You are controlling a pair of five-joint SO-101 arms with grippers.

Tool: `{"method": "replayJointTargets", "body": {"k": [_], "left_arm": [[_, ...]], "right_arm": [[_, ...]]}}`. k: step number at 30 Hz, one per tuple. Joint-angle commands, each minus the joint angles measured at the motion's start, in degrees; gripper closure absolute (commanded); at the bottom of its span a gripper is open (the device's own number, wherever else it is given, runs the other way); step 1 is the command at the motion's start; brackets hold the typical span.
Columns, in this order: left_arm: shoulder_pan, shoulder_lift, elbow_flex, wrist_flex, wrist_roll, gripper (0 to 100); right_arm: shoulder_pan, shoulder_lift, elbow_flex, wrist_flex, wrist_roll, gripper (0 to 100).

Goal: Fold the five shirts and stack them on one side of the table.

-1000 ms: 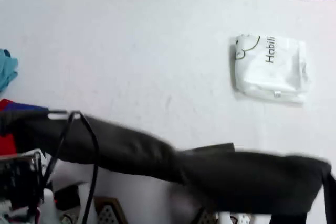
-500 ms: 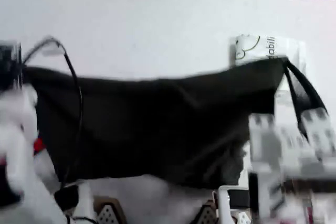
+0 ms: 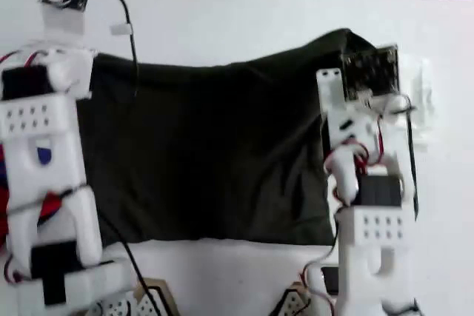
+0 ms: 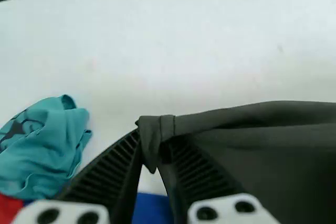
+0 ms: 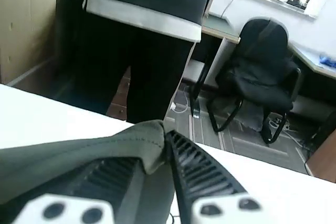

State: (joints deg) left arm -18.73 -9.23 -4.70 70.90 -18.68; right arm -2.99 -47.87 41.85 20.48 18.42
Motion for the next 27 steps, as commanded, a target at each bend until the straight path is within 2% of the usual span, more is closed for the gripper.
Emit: {"method": "replayJointTargets", "body": {"k": [1,8,13,16,27], "left_arm": [[0.6,8.3,-11.2,-1.4,0.4,97],[1.3,25.4,-37.8,6.6,0.3,97],[2.7,34.5,-56.1,13.5,0.3,97],[3.7,38.5,-64.3,15.6,0.1,97],[1.8,48.7,-67.5,13.6,0.4,97]], "right_arm": [[0.3,10.2,-5.6,-6.0,0.2,97.8],[0.4,28.4,-22.6,-5.8,0.2,97.8],[0.0,33.6,-32.0,0.7,0.0,97.8],[0.0,35.5,-36.0,1.0,0.0,97.8],[0.5,53.3,-51.2,1.1,0.2,97.8]]}}
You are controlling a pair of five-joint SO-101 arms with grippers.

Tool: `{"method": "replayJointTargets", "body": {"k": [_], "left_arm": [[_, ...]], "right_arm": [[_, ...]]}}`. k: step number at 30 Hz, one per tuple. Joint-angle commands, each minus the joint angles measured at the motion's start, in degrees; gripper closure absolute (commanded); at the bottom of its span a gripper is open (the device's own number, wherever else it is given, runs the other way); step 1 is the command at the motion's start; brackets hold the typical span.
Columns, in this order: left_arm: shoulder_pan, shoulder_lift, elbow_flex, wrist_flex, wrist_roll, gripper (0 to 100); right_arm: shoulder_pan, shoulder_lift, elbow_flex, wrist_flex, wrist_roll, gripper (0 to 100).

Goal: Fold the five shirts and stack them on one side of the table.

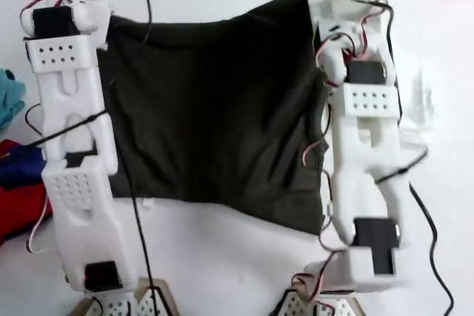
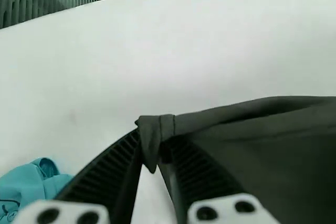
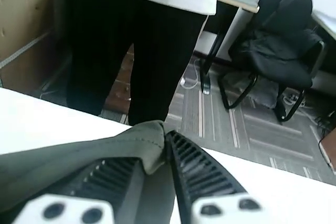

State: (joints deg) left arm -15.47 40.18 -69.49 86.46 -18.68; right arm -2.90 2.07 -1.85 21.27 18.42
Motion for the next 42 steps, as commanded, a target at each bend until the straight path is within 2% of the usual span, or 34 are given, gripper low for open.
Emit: {"method": "replayJointTargets", "body": {"k": [1,5,11,20,25,30,38,42], "left_arm": [[-1.5,-0.7,-2.7,-2.3,0.4,97],[-2.2,-0.7,-5.1,-1.7,0.4,97],[-1.8,-0.3,-12.4,-0.5,0.4,97],[-1.7,-0.2,-12.7,-5.3,1.8,97],[-1.4,0.0,-8.7,-8.3,1.9,97],[-1.9,-0.5,-6.7,-11.2,1.9,97],[-2.1,4.6,-2.2,-11.7,1.7,97],[-3.0,9.8,-0.7,-9.7,1.7,97]], "right_arm": [[0.4,5.6,-10.5,0.3,0.2,97.8],[0.0,14.7,-25.7,2.9,0.2,97.8],[-0.6,27.1,-48.2,15.9,0.2,97.8],[-0.6,39.3,-66.3,21.7,0.2,97.8],[-0.6,42.1,-69.6,21.5,0.8,97.8],[-0.7,44.6,-70.2,17.3,8.4,97.8],[-0.7,47.3,-66.4,17.9,8.4,97.8],[-0.7,50.0,-65.1,22.8,5.9,97.8]]}}
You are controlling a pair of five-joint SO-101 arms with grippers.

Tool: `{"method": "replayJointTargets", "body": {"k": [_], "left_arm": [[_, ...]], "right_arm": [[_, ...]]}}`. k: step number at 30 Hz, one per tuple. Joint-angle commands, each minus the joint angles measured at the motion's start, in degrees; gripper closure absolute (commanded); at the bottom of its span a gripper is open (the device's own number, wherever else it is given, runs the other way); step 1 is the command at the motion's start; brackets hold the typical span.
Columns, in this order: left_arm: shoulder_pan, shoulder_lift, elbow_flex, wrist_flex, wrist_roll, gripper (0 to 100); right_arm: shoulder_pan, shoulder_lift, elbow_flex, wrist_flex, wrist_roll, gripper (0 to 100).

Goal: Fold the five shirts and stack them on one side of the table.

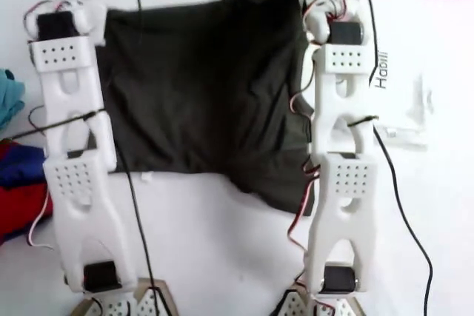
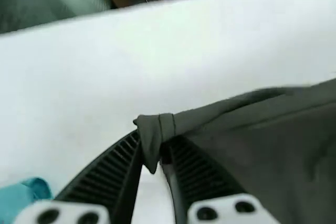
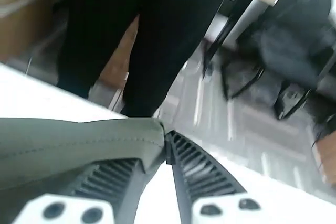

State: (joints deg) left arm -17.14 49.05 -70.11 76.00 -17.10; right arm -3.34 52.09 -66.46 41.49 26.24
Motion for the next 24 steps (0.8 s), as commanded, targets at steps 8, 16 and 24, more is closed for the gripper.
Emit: {"method": "replayJointTargets", "body": {"k": [8,16,24], "left_arm": [[-1.2,5.3,-2.5,7.1,0.0,97],[-1.3,5.2,1.4,9.3,0.0,97],[-0.4,4.4,-3.1,24.4,-3.2,97]], "right_arm": [[-0.1,1.1,-0.5,13.1,-8.2,97.8],[0.3,1.2,-0.6,24.0,-8.3,97.8],[2.4,-6.2,-0.6,35.8,-8.1,97.8]]}}
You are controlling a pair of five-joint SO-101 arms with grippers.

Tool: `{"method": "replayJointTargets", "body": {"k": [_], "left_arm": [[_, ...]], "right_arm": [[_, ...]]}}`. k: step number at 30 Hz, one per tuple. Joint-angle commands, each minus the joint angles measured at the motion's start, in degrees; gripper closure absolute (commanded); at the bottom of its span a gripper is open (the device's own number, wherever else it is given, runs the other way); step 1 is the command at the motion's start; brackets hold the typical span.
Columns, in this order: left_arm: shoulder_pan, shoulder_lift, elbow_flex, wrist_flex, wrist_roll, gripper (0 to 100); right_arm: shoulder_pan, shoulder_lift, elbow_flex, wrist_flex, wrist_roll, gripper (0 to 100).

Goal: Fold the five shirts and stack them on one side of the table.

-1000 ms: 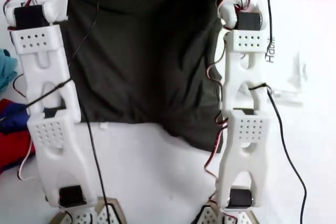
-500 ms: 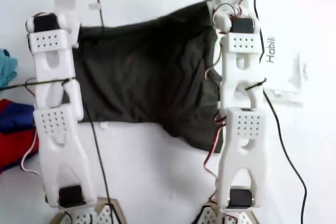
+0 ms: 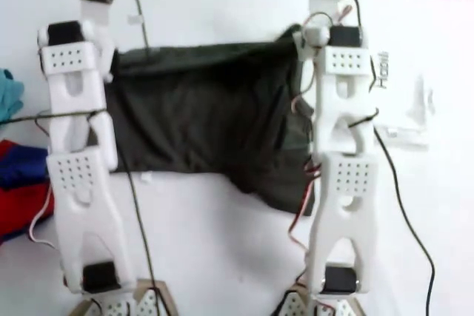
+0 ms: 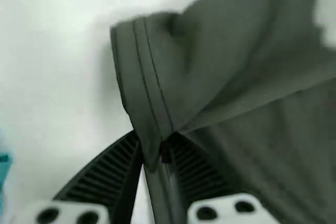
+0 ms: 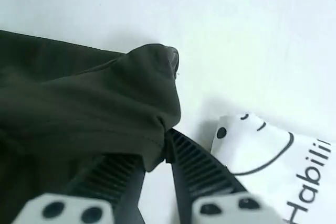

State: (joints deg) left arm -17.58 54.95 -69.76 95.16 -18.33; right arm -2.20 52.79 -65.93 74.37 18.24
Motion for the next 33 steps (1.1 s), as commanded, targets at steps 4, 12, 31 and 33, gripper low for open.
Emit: {"method": "replayJointTargets", "body": {"k": [4,12,31,33], "left_arm": [[-0.3,-2.6,-2.7,7.2,-2.7,97],[-1.1,-14.8,15.5,7.3,-3.0,97],[-8.7,-35.6,55.2,-3.3,-10.3,97],[-8.4,-35.6,56.2,-3.5,-10.3,97]], "right_arm": [[1.7,-9.6,-1.1,8.3,0.0,97.8],[1.5,-16.7,-1.1,19.3,0.0,97.8],[0.6,-50.9,42.6,17.7,5.0,97.8],[1.2,-56.2,54.4,10.7,4.9,97.8]]}}
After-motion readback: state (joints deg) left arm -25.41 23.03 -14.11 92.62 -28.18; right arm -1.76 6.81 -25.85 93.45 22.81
